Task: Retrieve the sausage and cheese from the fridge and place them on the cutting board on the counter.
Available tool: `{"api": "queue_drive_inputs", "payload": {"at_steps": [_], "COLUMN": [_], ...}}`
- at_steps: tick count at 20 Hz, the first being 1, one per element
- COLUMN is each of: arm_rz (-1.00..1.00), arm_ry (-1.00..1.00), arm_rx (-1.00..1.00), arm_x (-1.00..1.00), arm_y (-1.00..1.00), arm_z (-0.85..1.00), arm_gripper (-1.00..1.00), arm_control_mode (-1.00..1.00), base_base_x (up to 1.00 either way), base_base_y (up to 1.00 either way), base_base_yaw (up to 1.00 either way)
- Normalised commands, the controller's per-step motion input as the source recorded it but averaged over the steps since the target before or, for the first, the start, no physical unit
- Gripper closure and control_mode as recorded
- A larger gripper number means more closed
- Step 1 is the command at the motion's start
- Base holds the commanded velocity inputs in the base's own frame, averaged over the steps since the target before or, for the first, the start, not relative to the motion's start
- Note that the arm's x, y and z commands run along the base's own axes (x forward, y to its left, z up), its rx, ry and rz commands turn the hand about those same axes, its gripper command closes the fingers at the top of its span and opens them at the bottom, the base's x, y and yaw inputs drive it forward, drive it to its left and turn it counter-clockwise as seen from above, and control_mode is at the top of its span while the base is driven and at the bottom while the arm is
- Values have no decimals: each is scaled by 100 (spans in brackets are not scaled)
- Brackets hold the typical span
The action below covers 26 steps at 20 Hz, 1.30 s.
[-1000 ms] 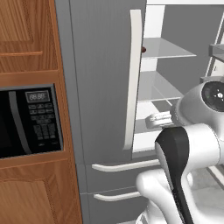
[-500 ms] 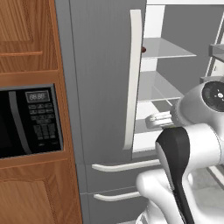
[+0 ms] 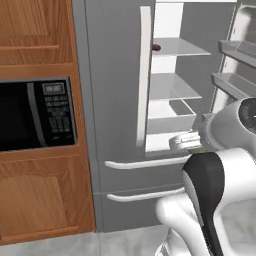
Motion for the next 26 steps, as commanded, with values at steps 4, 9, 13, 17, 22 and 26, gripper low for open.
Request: {"api": "queue_drive_inputs", "payload": {"at_steps": [4,9,13,17,22,26], "arm_rz": [0,0,0,0,0,0], "arm_ry": [0,0,0,0,0,0], "arm_rx": [0,0,0,0,0,0], "arm_x": [0,0,0,0,0,0], "arm_y": [0,0,0,0,0,0], "arm_z": [0,0,0,0,0,0], "arm_gripper": [100,100,100,100,100,100], "arm_control_mode": [100,100,100,100,100,100], "base_base_x": [6,1,-7,3,34,53], "base_base_y": [54,39,17,13,15,14], "base_base_yaw": [39,81,100,92,82,78]}}
